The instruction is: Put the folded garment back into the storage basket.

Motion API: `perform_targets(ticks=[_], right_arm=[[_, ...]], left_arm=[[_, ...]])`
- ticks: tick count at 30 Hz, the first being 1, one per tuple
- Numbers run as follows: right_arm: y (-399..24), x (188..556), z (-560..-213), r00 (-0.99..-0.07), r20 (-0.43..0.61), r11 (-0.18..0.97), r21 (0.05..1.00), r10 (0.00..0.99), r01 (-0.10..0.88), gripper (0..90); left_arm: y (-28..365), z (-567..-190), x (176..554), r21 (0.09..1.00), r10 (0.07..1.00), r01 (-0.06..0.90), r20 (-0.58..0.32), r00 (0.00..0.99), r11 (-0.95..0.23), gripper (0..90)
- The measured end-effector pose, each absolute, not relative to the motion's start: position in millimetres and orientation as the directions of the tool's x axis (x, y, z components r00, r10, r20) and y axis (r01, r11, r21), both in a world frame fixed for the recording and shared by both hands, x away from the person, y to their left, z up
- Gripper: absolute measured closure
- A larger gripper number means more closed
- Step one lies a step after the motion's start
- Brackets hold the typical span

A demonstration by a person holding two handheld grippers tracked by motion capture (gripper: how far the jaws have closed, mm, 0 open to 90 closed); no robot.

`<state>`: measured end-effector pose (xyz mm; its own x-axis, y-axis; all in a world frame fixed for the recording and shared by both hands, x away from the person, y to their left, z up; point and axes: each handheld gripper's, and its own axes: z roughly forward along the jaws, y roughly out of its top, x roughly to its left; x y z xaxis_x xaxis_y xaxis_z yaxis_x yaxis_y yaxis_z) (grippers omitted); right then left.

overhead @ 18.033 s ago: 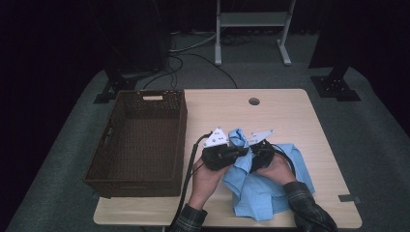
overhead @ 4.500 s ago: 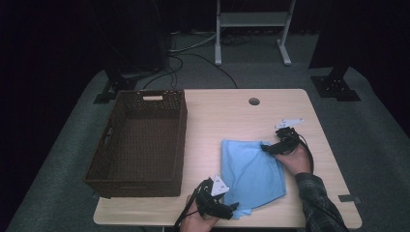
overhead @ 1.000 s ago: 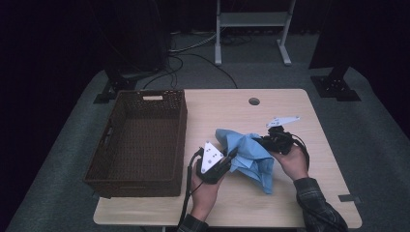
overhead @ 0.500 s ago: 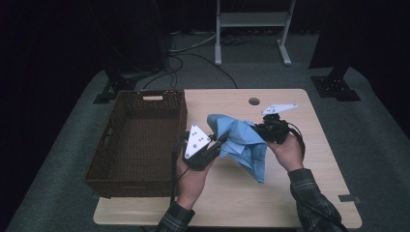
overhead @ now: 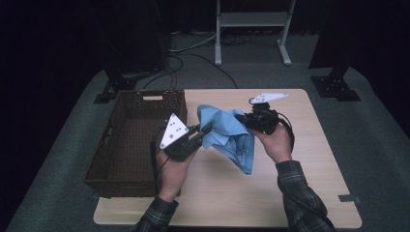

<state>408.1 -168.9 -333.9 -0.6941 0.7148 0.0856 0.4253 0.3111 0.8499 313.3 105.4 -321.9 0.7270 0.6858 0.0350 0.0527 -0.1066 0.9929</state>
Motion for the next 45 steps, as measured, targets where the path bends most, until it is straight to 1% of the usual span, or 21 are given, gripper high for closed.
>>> perform_targets(ticks=[6, 11, 12, 21, 30, 40, 45], right_arm=[[-150, 416, -319, -0.707, 0.084, 0.309, 0.858, 0.702, 0.409, 84.5], [-131, 424, -308, -0.727, 0.067, 0.328, 0.861, 0.684, 0.389, 84.5], [-126, 426, -306, -0.73, 0.064, 0.332, 0.861, 0.681, 0.385, 84.5], [-83, 439, -292, -0.767, 0.051, 0.353, 0.867, 0.639, 0.351, 84.5], [-39, 449, -288, -0.8, 0.033, 0.368, 0.876, 0.599, 0.311, 84.5], [1, 455, -283, -0.827, 0.013, 0.374, 0.888, 0.562, 0.269, 84.4], [19, 459, -287, -0.841, 0.017, 0.368, 0.894, 0.541, 0.254, 84.3]], left_arm=[[128, -317, 319, 0.994, 0.701, 0.057, 0.023, 0.713, -0.091, 82.2], [148, -315, 324, 0.995, 0.714, 0.062, 0.009, 0.7, -0.073, 82.2], [148, -315, 324, 0.995, 0.714, 0.062, 0.009, 0.7, -0.073, 82.2], [189, -308, 324, 0.998, 0.75, 0.051, -0.004, 0.662, -0.04, 82.3], [231, -306, 324, 0.998, 0.782, 0.054, -0.014, 0.623, -0.025, 82.3], [264, -304, 319, 0.999, 0.809, 0.044, -0.006, 0.588, -0.024, 82.3], [279, -307, 318, 0.998, 0.823, 0.046, 0.008, 0.569, -0.041, 82.3]])
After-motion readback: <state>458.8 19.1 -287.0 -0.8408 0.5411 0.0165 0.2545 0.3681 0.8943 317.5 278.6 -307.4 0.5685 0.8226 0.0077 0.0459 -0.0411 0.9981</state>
